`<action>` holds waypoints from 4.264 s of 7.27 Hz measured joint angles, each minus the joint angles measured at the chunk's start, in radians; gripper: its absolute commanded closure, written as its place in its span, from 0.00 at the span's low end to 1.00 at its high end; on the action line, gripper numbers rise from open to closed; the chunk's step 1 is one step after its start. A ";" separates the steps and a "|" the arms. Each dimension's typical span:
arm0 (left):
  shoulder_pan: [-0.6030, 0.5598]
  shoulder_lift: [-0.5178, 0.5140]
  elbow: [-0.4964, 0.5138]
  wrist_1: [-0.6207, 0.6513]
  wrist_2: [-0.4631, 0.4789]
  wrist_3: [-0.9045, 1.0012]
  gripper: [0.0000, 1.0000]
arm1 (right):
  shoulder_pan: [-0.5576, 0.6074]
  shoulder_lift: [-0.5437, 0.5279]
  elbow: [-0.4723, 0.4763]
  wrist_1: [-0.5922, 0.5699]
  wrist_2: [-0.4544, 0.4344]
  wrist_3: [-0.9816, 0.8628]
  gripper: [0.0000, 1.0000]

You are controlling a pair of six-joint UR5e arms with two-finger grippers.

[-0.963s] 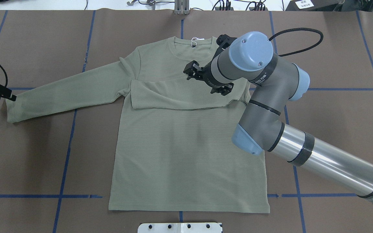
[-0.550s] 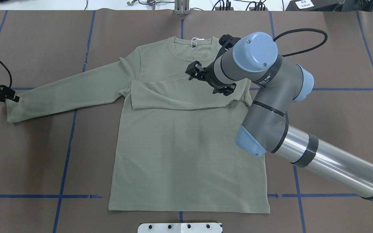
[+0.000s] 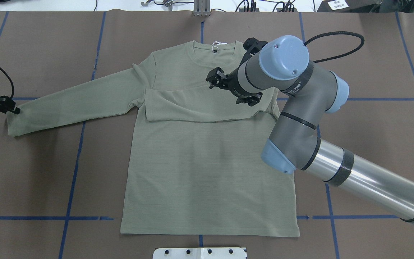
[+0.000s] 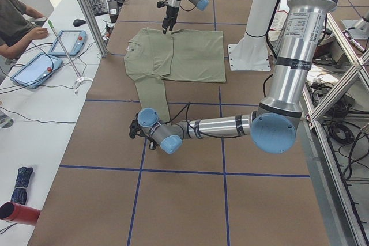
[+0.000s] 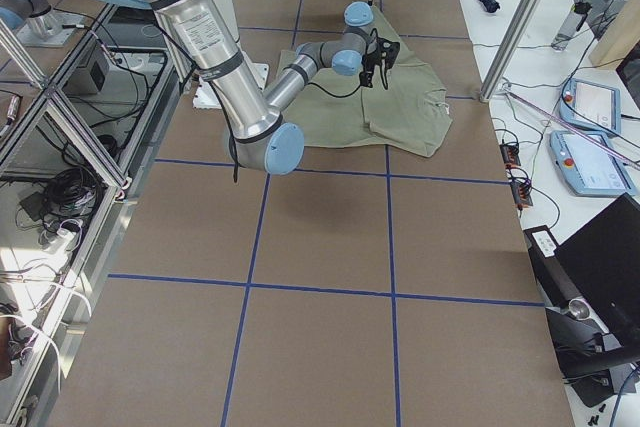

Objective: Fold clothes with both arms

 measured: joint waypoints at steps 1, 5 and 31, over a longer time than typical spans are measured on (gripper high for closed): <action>0.000 0.000 -0.009 0.000 -0.004 -0.004 1.00 | 0.000 0.000 0.000 0.000 0.000 0.000 0.00; 0.001 -0.039 -0.189 -0.011 -0.140 -0.257 1.00 | 0.064 -0.122 0.107 0.001 0.057 -0.059 0.00; 0.551 -0.287 -0.639 0.129 0.377 -1.057 0.16 | -0.616 -0.641 0.551 -0.188 -0.394 0.531 0.18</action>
